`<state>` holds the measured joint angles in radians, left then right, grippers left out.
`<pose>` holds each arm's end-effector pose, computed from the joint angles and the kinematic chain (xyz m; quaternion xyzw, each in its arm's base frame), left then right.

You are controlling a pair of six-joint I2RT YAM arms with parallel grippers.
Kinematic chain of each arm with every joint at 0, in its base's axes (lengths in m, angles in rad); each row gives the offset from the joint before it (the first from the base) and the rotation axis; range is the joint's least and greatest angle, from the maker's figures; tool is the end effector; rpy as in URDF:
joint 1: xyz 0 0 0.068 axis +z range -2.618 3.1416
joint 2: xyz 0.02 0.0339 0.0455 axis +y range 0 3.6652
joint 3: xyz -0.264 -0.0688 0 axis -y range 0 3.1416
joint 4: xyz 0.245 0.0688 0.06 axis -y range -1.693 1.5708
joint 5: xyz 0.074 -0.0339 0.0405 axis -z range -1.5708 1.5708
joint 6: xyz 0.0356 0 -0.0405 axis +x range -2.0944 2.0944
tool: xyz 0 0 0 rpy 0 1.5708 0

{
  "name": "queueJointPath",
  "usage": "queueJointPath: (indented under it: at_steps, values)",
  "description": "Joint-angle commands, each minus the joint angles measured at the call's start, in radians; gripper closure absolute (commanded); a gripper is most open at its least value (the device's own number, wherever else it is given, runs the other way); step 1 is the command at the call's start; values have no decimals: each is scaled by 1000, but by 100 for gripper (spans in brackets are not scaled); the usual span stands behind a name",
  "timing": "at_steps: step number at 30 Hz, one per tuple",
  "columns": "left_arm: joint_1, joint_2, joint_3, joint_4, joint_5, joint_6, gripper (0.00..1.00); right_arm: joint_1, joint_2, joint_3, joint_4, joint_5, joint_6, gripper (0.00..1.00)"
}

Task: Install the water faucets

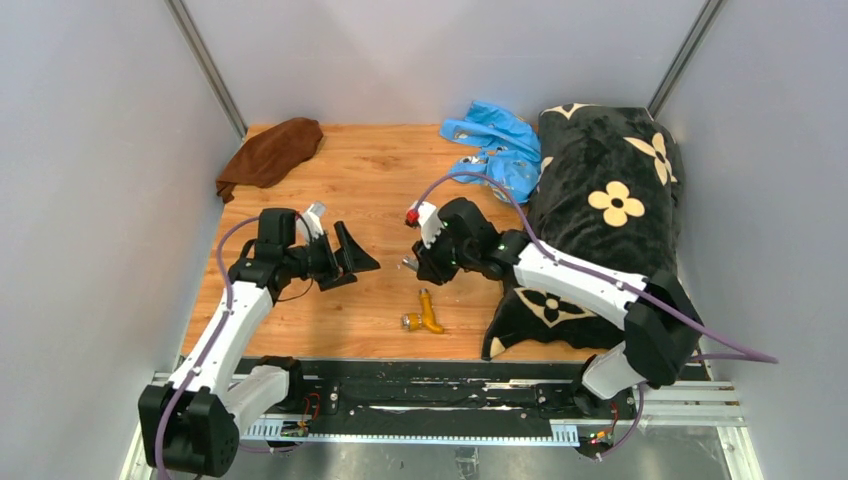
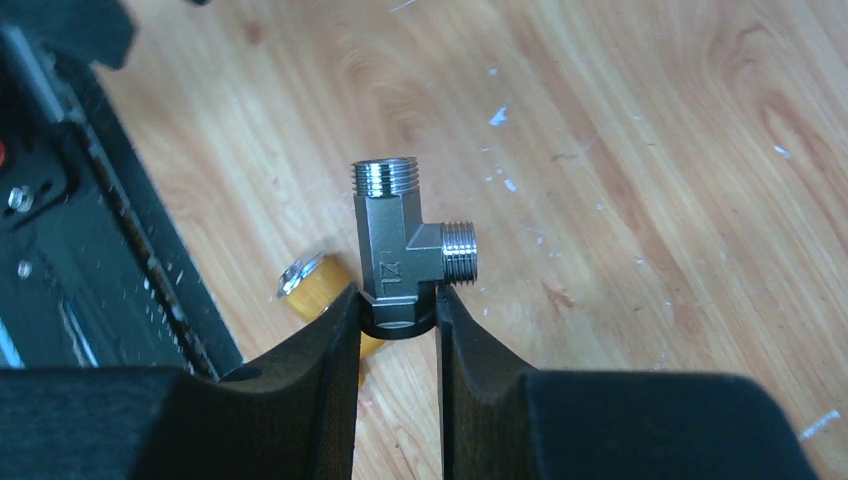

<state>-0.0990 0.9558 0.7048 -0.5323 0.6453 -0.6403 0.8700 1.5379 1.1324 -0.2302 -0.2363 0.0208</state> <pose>0.1894 -0.0403 0.2541 -0.1169 0.8765 -0.4045 0.2335 0.2177 0.2710 0.2714 -0.4136 0.7859 0.2878 0.3586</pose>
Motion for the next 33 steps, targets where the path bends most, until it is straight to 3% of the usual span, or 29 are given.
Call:
queueJointPath:
  at_steps: [1, 6, 10, 18, 33]
  values:
    - [-75, 31, 7, 143, 206, -30, 7, -11, -77, -143, 139, -229, -205, 100]
    - [-144, 46, -47, 300, 235, -138, 7, -11, -176, -274, 326, -271, -249, 99]
    - [-175, 51, -119, 445, 270, -232, 7, -10, -203, -293, 343, -287, -279, 99]
    - [-244, 108, -155, 527, 284, -278, 6, -10, -206, -316, 393, -336, -283, 99]
    - [-305, 164, -135, 535, 244, -273, 46, -4, -206, -308, 362, -382, -298, 99]
